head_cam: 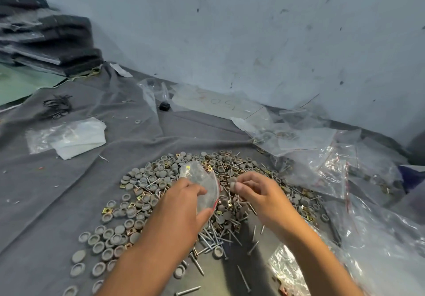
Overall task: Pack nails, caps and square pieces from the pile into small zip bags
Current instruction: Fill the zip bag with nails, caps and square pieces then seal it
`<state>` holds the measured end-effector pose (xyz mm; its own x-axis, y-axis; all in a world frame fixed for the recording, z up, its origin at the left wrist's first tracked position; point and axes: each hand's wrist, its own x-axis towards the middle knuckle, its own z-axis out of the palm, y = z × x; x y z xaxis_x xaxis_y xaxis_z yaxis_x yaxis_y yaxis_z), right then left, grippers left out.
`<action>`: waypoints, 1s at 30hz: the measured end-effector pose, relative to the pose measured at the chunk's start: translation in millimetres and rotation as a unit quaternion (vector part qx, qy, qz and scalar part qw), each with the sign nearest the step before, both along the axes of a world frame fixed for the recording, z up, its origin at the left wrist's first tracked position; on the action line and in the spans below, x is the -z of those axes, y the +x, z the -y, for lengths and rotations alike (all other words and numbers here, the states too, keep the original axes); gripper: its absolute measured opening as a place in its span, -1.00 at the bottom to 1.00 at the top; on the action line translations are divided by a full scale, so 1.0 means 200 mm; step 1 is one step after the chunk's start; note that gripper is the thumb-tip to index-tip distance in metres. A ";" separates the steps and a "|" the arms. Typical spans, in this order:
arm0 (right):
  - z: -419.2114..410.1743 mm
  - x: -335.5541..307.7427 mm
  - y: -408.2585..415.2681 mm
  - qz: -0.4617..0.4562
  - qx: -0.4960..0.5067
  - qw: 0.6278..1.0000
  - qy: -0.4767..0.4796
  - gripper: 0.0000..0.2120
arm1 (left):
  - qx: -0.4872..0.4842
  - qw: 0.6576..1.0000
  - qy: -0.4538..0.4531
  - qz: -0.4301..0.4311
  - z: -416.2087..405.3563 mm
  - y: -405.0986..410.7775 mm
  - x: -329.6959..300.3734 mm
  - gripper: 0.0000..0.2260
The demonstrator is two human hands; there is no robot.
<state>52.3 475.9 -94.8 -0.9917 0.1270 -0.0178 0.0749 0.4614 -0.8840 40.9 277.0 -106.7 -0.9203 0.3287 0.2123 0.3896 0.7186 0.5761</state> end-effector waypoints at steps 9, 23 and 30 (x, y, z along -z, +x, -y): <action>-0.05 0.04 0.22 0.124 0.093 0.799 -0.581 -0.76 | 0.073 0.996 0.022 -0.040 -0.10 0.05 0.07 -0.62; -0.02 0.07 0.23 0.075 0.108 0.867 -0.480 -0.83 | 0.088 0.994 0.038 -0.050 -0.14 0.08 0.10 -0.65; 0.03 0.10 0.28 -0.055 0.045 0.981 -0.182 -0.92 | 0.092 0.994 0.042 -0.032 -0.15 0.10 0.09 -0.58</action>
